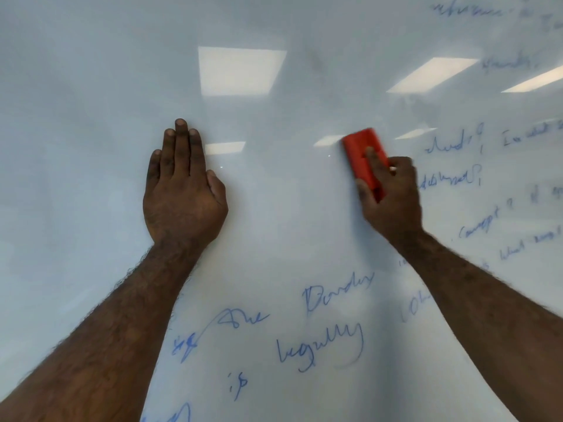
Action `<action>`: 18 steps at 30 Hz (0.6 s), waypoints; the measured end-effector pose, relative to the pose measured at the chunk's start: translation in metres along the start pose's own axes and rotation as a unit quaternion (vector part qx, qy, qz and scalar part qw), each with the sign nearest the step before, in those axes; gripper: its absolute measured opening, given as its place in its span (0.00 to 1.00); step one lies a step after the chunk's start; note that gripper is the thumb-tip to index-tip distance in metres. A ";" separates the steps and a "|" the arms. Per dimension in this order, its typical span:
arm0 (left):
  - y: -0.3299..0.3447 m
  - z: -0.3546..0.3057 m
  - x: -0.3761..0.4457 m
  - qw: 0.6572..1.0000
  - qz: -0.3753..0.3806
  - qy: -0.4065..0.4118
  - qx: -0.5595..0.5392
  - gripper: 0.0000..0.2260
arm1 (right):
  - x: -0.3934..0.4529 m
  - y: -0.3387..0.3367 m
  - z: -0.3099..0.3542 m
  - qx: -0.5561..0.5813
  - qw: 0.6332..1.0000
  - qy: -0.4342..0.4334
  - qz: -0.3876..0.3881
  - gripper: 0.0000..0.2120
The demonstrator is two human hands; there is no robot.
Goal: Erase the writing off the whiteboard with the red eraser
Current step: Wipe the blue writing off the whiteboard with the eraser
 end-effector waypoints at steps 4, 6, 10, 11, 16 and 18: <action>0.000 0.000 0.000 1.000 -0.001 0.000 0.003 0.28 | -0.026 -0.018 -0.060 -0.047 0.969 0.240 -0.039 0.31; 0.000 -0.001 -0.001 1.000 0.002 -0.002 0.003 0.28 | -0.036 -0.025 -0.080 -0.067 0.938 0.337 -0.045 0.31; 0.000 -0.003 0.000 1.000 0.004 -0.004 0.001 0.28 | -0.024 -0.022 -0.075 -0.082 0.892 0.440 -0.062 0.31; -0.001 -0.002 0.000 1.000 0.004 -0.005 0.001 0.28 | -0.016 -0.019 -0.067 -0.081 0.896 0.432 -0.066 0.31; 0.001 0.000 -0.001 1.000 0.000 -0.003 0.002 0.28 | 0.029 0.002 -0.021 -0.051 0.973 0.225 -0.026 0.31; 0.001 0.001 -0.001 1.000 -0.003 -0.003 0.002 0.28 | 0.043 0.010 0.001 -0.028 0.995 0.091 0.004 0.30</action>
Point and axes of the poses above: each hand's wrist, its own x-axis towards the middle knuckle, its own y-axis out of the palm, z = x × y, the point moved 1 cm from there along x, towards the middle knuckle, and after that the axes turned 7 degrees about -z, right-handed, at the moved point
